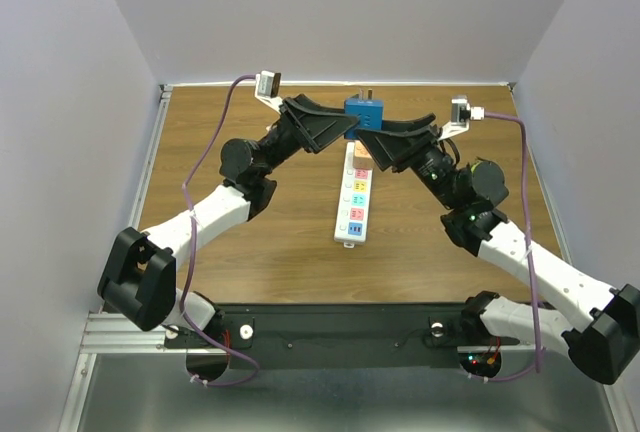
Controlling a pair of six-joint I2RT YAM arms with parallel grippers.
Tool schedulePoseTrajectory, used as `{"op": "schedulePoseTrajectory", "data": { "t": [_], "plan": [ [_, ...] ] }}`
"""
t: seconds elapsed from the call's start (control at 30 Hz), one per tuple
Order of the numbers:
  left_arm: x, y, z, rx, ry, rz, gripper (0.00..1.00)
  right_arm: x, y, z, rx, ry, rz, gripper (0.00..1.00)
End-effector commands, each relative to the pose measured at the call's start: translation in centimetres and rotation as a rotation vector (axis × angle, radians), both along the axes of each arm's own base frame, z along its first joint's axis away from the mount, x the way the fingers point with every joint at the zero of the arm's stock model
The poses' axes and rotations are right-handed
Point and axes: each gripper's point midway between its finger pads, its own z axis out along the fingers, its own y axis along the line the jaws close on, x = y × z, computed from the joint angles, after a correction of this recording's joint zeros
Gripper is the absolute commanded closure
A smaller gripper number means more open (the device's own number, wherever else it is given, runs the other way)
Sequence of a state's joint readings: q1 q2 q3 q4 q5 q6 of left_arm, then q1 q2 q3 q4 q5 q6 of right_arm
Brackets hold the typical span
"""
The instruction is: Insert the plug
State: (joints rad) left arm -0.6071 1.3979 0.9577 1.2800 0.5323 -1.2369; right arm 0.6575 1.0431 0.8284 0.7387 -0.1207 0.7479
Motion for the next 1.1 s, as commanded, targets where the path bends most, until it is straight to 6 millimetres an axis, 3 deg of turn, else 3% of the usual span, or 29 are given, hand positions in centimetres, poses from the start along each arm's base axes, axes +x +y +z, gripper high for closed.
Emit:
{"op": "schedulePoseTrajectory", "data": {
  "t": [0.0,0.23,0.5,0.67,0.7,0.77,0.83,1.07],
  "plan": [
    [-4.0,1.5,1.8,-0.048,-0.211,-0.030,0.42,0.9,-2.8,1.7,-0.027,-0.111,-0.192,1.00],
    [-1.1,0.1,-2.1,0.168,-0.120,0.042,0.01,2.5,-3.7,-1.2,-0.156,-0.081,-0.305,1.00],
    [0.8,-0.1,-4.2,0.247,-0.102,0.021,0.01,3.1,-4.1,-2.3,-0.252,-0.093,-0.361,1.00],
    [2.9,0.0,-5.7,0.359,-0.102,0.056,0.01,3.6,-3.2,-4.5,-0.450,-0.107,-0.348,1.00],
    [3.6,-0.1,-6.8,0.403,-0.064,0.055,0.01,3.6,-3.0,-4.2,-0.475,-0.121,-0.341,1.00],
    [4.2,-0.4,-6.5,0.441,-0.079,0.066,0.01,3.7,-2.0,-6.6,-0.591,-0.110,-0.286,1.00],
    [4.8,-0.8,-8.0,0.504,-0.059,0.048,0.01,3.6,-1.6,-8.1,-0.649,-0.099,-0.255,1.00],
    [5.0,-1.5,-11.2,0.582,-0.004,-0.027,0.01,3.3,-1.2,-10.7,-0.782,-0.106,-0.194,1.00]
  ]
}}
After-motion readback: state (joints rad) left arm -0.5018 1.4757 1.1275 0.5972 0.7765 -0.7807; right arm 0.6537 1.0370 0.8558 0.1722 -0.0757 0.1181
